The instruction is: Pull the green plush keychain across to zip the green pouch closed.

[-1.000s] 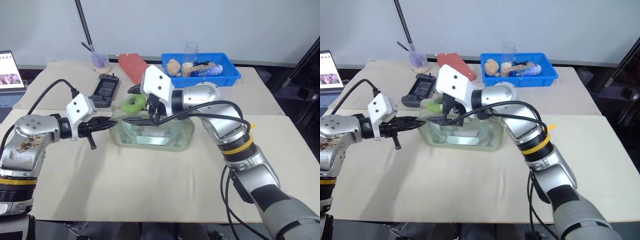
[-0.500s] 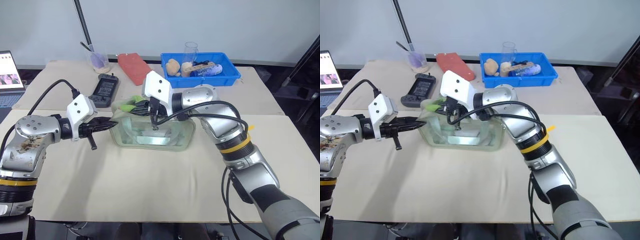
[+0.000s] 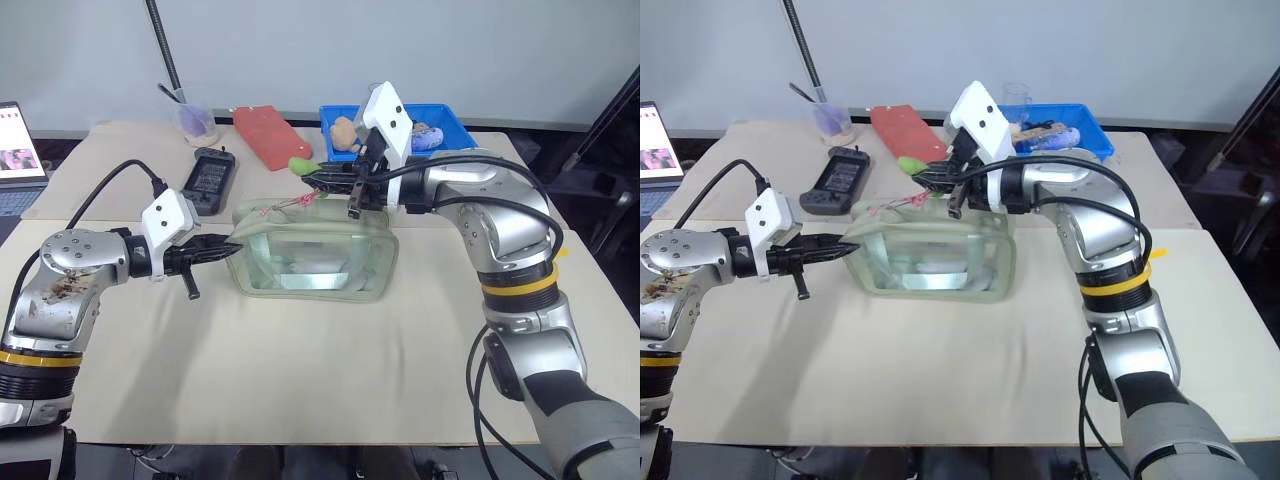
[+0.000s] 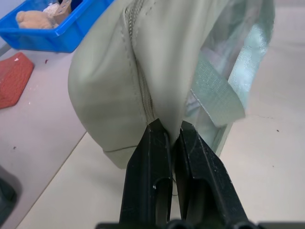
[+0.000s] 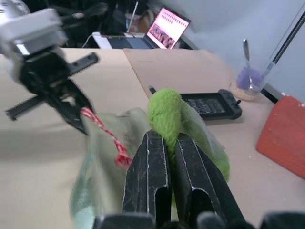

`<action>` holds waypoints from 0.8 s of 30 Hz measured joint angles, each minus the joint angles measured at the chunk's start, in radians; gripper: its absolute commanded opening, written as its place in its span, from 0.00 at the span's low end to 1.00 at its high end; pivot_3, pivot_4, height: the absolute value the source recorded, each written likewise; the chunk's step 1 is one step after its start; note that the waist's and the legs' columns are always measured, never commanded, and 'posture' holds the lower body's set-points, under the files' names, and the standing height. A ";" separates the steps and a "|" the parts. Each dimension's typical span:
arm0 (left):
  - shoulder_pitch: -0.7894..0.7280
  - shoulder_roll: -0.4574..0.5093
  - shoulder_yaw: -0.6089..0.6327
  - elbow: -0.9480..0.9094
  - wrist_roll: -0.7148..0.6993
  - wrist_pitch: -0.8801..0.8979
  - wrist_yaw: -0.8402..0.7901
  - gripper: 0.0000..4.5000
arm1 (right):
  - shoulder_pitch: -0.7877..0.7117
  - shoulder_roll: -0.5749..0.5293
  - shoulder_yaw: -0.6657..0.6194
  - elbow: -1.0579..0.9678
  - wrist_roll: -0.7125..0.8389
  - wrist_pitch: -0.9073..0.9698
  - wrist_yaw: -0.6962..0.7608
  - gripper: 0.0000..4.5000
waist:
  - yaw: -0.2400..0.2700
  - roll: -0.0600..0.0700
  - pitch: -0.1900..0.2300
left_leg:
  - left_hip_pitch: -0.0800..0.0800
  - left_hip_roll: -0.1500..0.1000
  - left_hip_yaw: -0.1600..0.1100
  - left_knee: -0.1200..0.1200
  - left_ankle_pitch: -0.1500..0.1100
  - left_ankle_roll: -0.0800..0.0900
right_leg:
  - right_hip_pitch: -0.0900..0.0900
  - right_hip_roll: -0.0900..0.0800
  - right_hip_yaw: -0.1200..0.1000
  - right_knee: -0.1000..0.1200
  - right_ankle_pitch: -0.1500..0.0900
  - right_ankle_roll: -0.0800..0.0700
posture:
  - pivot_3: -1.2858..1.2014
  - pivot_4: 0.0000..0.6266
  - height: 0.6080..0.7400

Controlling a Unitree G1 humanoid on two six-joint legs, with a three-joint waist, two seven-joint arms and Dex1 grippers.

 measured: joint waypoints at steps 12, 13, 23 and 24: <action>0.005 0.062 0.005 0.063 0.004 -0.074 -0.043 0.00 | 0.058 -0.062 -0.015 -0.071 0.000 0.016 -0.088 0.00 | 0.006 0.000 0.000 | 0.000 0.000 0.000 0.000 0.000 0.000 | 0.000 -0.001 0.000 0.000 0.000 0.000 | 0.52 0.24 1.00; 0.006 0.064 0.006 0.066 0.005 -0.080 -0.044 0.00 | 0.071 -0.095 -0.030 -0.087 0.000 0.028 -0.092 0.00 | 0.008 0.000 0.000 | -0.001 0.000 0.001 0.000 0.000 0.000 | 0.000 -0.001 0.000 -0.001 0.000 0.000 | 0.52 0.24 1.00; 0.001 0.087 0.013 0.133 0.019 -0.132 -0.053 0.00 | 0.234 -0.288 -0.177 -0.129 -0.002 0.074 -0.148 0.00 | 0.001 0.000 0.000 | 0.000 0.000 0.001 0.000 0.000 0.000 | -0.001 -0.001 0.000 -0.001 0.000 0.000 | 0.52 0.24 1.00; -0.001 0.087 0.011 0.137 0.021 -0.136 -0.057 0.00 | 0.270 -0.292 -0.181 -0.130 -0.004 0.067 -0.160 0.00 | 0.003 0.000 0.000 | 0.000 0.000 0.001 0.000 0.000 0.000 | 0.000 -0.001 0.000 -0.001 0.000 0.000 | 0.52 0.24 1.00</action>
